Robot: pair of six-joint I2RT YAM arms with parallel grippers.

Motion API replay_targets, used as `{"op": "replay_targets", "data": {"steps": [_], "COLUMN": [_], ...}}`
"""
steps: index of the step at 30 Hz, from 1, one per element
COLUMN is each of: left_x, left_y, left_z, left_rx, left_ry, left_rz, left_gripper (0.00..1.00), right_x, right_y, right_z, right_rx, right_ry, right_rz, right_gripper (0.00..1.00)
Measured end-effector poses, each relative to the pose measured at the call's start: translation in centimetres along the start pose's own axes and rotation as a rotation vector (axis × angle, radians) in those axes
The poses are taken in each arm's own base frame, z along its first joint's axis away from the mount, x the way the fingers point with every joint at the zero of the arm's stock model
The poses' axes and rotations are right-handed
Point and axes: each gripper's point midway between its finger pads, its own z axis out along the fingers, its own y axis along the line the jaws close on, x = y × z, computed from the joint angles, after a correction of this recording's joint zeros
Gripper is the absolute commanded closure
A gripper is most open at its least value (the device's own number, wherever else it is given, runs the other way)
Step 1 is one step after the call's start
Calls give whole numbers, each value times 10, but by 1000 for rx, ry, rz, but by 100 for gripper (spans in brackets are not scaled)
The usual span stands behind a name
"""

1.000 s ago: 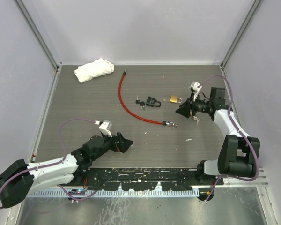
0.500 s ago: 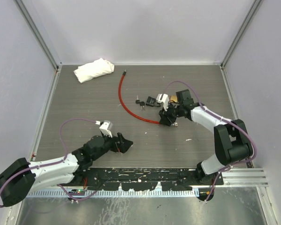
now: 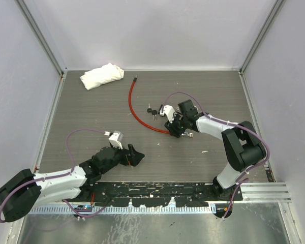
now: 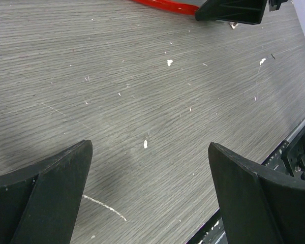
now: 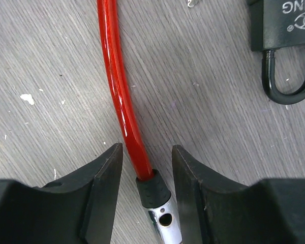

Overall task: Lock with the key
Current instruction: Pick up the lock from the center of the board.

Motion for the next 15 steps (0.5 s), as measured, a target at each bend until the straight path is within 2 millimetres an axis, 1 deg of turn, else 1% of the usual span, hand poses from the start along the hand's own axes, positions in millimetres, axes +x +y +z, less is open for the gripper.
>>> {"op": "replay_targets", "data": {"steps": [7, 13, 15], "left_x": [1, 0, -2], "left_y": [0, 0, -1], "left_z": [0, 0, 0], "left_rx": [-2, 1, 5], "left_ry": [3, -1, -6], "left_rz": [-2, -3, -4], "left_gripper": [2, 2, 2], "right_x": [9, 5, 4], "right_y": [3, 2, 2], "right_z": [10, 15, 16], "right_rx": [-4, -7, -9], "right_ry": [44, 45, 45], "right_rz": [13, 11, 9], "right_gripper": [54, 57, 60]}}
